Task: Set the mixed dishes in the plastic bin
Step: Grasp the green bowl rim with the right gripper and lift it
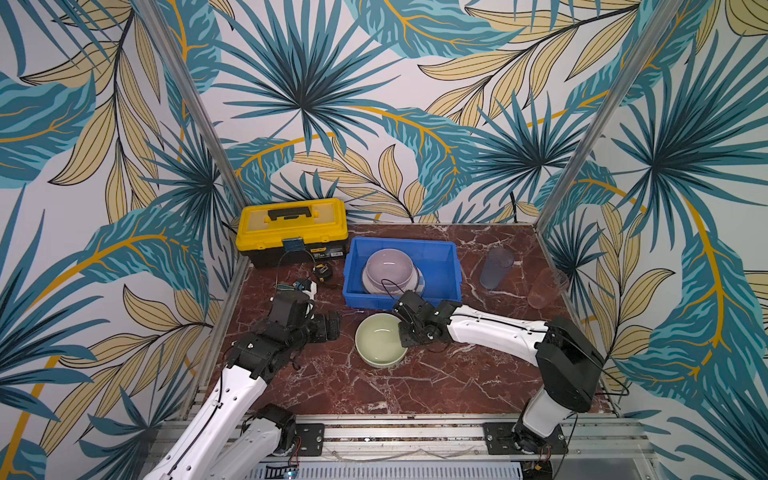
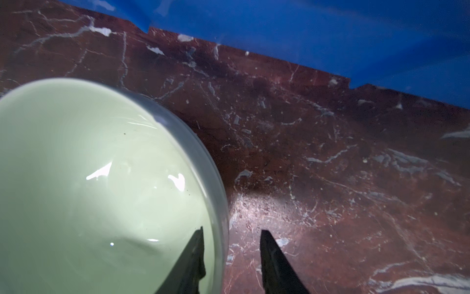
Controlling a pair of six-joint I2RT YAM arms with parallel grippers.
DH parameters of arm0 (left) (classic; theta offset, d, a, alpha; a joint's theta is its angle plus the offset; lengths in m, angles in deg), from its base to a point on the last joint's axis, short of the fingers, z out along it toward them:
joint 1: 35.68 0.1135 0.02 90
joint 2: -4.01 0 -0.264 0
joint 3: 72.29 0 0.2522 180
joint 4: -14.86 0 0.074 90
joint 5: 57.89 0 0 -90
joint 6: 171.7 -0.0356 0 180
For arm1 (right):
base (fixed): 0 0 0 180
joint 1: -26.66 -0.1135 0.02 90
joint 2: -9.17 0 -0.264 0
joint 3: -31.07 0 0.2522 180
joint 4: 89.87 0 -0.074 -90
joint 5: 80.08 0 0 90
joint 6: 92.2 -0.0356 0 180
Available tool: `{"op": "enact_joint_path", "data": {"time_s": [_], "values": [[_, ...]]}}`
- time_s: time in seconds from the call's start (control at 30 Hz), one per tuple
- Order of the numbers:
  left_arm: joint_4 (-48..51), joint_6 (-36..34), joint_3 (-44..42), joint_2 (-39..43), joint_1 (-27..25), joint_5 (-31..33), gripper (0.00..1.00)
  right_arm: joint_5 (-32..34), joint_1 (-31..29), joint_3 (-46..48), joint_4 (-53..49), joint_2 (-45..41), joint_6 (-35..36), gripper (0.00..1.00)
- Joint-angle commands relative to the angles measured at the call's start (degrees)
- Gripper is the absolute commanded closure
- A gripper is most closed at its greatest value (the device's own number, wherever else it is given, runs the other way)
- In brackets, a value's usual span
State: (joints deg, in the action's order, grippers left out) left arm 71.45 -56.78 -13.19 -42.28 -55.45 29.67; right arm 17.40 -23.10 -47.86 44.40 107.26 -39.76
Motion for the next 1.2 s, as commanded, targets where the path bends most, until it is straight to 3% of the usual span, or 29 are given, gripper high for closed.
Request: {"op": "enact_joint_path", "data": {"time_s": [0.0, 0.27, 0.63, 0.83, 1.17], "values": [[-1.26, -0.66, -0.18, 0.82, 0.17, 0.98, 0.07, 0.39, -0.35, 0.30, -0.47, 0.97, -0.80, 0.62], [-1.43, -0.49, -0.34, 0.84, 0.25, 1.76, 0.07, 0.37, -0.30, -1.09, -1.51, 2.26, -0.72, 0.68], [-1.50, -0.42, -0.67, 0.90, 0.23, 3.29, 0.07, -0.48, -0.30, -3.34, -2.87, 4.55, -0.52, 0.84], [-2.38, -0.05, -1.24, 0.24, 0.20, 3.77, 0.07, -0.73, -0.29, -4.20, -4.68, 4.50, 0.42, 0.99], [-2.68, -0.05, -1.22, -0.42, 0.17, 3.93, 0.07, -3.04, -0.34, -6.64, -6.94, 1.23, 2.52, 1.00]]}}
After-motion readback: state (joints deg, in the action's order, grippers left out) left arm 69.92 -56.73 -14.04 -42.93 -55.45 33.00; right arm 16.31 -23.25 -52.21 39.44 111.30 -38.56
